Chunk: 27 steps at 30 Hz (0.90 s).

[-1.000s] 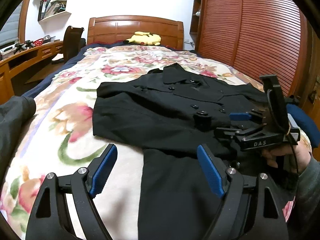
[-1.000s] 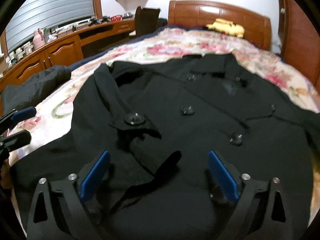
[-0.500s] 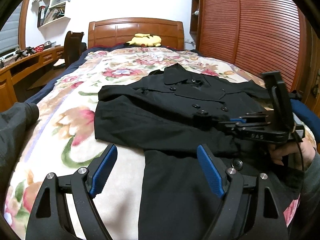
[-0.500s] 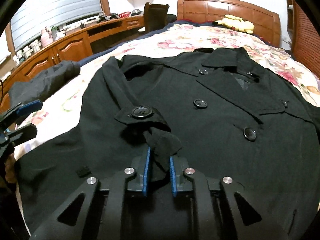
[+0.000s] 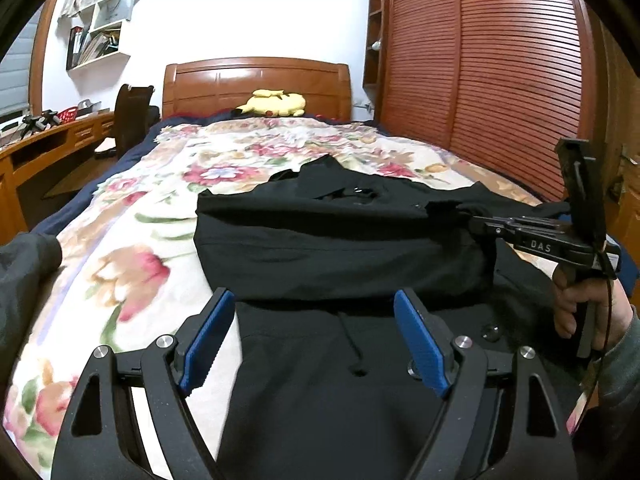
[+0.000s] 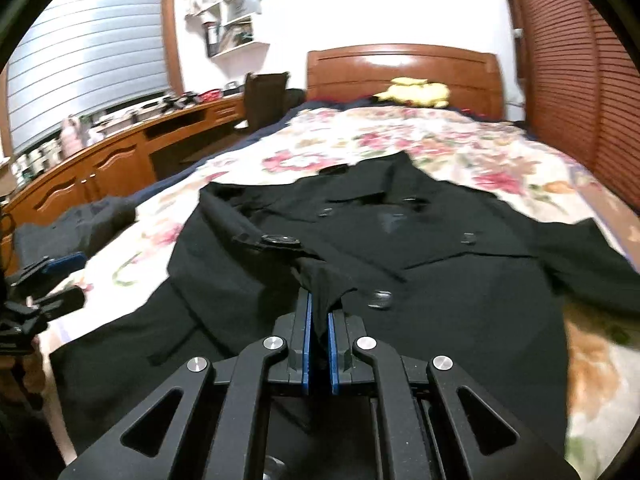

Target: Fold large clothes

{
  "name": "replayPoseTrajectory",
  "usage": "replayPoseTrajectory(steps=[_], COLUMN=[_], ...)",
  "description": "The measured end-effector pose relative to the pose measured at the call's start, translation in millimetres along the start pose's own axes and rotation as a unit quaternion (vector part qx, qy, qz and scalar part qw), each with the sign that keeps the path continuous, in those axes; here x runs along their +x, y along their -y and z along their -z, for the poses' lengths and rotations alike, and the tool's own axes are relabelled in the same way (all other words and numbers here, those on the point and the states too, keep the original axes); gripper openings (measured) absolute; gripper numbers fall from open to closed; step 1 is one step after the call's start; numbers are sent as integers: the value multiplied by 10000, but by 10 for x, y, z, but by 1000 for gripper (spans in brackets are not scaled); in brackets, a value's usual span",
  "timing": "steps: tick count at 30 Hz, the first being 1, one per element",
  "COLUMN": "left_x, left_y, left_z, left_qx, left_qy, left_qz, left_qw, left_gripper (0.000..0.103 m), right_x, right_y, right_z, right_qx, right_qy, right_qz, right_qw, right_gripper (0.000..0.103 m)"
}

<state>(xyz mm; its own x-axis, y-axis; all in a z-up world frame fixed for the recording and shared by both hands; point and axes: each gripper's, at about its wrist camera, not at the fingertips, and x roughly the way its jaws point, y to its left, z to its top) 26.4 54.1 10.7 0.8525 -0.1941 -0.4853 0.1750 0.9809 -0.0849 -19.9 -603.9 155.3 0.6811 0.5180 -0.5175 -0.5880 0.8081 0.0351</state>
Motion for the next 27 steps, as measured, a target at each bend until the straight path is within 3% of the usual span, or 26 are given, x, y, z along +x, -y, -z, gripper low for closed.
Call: replayPoseTrajectory(steps=[14,27], left_x=[210,315], left_y=[313,496], left_z=[-36,-88], left_qx=[84,165], left_qy=[-99,-61], left_qz=[88,66], left_qw=[9999,9998], left_gripper=[83,83], right_x=[-282,-347], right_y=[256,243], right_z=[307,81], right_qx=[155,315], right_qy=[-176,-381], right_qz=[1338,1699], right_qw=[9907,9842], right_gripper=[7,7])
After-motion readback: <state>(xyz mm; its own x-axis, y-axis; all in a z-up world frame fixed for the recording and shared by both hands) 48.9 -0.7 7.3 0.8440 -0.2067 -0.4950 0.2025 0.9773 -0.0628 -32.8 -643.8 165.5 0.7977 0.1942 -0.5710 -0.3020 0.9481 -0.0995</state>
